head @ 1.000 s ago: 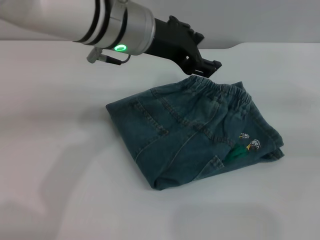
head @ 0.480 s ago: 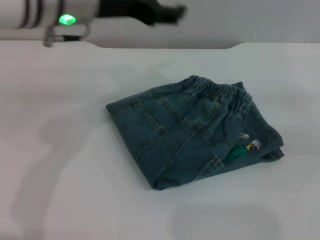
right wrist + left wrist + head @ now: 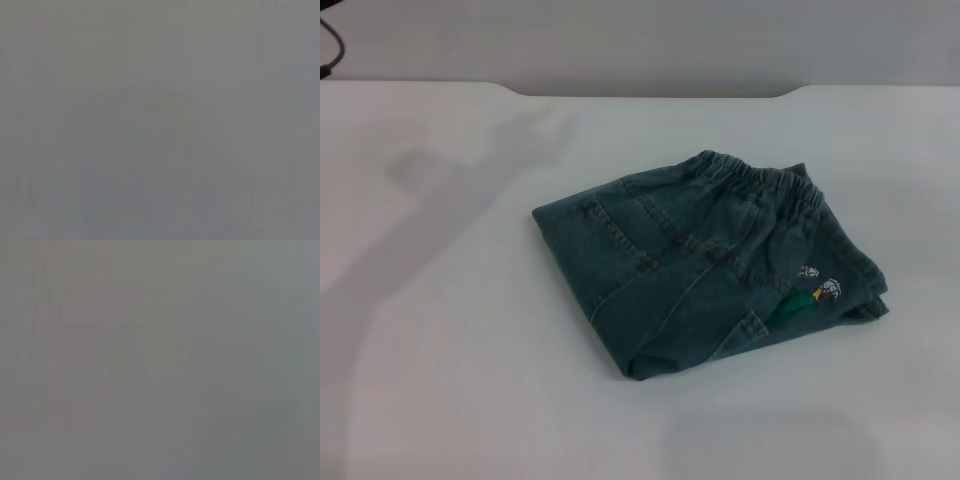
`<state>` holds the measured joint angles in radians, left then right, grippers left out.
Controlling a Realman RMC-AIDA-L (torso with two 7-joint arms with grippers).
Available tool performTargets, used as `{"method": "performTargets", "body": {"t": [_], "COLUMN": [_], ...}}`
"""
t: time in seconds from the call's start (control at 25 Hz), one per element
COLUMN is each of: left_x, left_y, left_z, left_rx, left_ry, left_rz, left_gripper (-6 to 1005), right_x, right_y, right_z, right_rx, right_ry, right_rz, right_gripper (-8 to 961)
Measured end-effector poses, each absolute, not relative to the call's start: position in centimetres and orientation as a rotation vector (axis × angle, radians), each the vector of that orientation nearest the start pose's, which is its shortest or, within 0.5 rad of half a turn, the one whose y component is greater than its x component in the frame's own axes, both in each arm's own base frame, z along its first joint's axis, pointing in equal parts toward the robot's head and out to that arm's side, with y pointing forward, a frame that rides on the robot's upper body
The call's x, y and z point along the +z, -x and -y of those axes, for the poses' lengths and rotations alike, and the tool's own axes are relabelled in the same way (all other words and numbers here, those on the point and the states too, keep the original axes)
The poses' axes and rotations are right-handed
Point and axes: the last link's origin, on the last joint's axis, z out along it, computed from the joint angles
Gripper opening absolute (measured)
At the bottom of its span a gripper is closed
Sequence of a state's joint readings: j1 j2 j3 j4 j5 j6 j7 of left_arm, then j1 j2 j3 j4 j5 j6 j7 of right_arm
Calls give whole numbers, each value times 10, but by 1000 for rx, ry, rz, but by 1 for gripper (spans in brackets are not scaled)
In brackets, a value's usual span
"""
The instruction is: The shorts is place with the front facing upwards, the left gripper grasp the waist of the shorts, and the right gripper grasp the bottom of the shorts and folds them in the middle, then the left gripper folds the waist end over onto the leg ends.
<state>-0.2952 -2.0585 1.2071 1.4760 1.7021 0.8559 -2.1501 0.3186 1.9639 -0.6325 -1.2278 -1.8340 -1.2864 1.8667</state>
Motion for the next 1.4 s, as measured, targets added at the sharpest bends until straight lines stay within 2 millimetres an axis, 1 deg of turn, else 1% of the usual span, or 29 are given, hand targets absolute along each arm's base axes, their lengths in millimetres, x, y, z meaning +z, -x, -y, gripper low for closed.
{"method": "performTargets", "body": {"t": [0.2,0.28,0.32,0.36,0.44,0.56,0.6,0.76,0.88,1.0,1.04,1.08,1.4], "left_x": [106,105,104,104,104,104,104,106,105,103,103,103,100], "left_y": [170,171,172,173,175,178,179,181,181,181,181,181,189], "left_z": [-380,-379,-378,-378,-377,-375,-374,-371,-368,-367,-366,-366,-363], "left_rx": [-833,-830,-829,-828,-825,-830,-836,-859,-869,-869,-868,-867,-859], "left_ry": [2081,2083,2085,2085,2084,2079,2077,2068,2075,2092,2094,2095,2092], "left_rz": [722,727,730,733,739,750,753,751,751,752,753,755,787], "left_gripper": [230,188,166,145,103,39,18,5,-2,-2,-1,-1,-1], "right_x": [216,224,230,230,231,222,217,195,176,160,152,152,126], "right_y": [-258,-245,-233,-233,-223,-211,-206,-190,-184,-183,-185,-185,-201], "right_z": [-358,-365,-373,-373,-382,-395,-399,-411,-412,-410,-408,-408,-403], "right_rx": [502,442,365,365,276,152,121,36,-31,-60,-67,-67,-65], "right_ry": [2155,2191,2226,2226,2263,2325,2357,2467,2552,2598,2615,2615,2640], "right_rz": [-772,-804,-812,-812,-813,-838,-844,-859,-865,-863,-851,-851,-778], "right_gripper": [429,436,439,442,449,458,462,465,464,464,464,464,463]}}
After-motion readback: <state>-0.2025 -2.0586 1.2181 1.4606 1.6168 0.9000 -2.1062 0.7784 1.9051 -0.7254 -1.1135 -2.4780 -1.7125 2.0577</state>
